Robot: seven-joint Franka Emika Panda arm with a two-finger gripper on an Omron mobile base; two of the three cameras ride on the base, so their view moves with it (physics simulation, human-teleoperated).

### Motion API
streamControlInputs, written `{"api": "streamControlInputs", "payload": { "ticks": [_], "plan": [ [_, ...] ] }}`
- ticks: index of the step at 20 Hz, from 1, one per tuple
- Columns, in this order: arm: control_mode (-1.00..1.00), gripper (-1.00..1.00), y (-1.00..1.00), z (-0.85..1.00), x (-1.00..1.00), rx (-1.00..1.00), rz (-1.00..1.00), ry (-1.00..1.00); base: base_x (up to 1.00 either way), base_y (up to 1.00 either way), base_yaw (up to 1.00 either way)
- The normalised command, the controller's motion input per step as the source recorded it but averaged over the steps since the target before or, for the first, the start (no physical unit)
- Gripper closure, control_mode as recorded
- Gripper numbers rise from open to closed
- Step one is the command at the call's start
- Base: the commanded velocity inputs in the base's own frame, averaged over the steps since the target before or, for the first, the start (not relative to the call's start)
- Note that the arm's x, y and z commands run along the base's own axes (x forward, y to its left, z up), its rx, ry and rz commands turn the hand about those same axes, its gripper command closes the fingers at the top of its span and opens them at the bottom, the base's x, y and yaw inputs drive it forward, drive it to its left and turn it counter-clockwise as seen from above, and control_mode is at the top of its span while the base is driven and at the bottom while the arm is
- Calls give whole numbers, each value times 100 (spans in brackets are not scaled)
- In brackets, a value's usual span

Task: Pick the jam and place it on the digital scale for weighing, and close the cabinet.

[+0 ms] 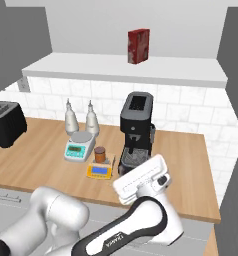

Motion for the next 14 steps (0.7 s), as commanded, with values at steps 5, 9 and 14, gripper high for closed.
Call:
{"api": "streamControlInputs", "payload": {
  "ticks": [5,9,14],
  "plan": [
    [-100,-100,-13,41,-20,-10,-2,-13,0,0,0],
    [-100,-100,-5,36,-25,-5,-13,-14,0,0,0],
    [-100,-100,-12,9,-17,-1,-11,-9,0,0,0]
  ]
}}
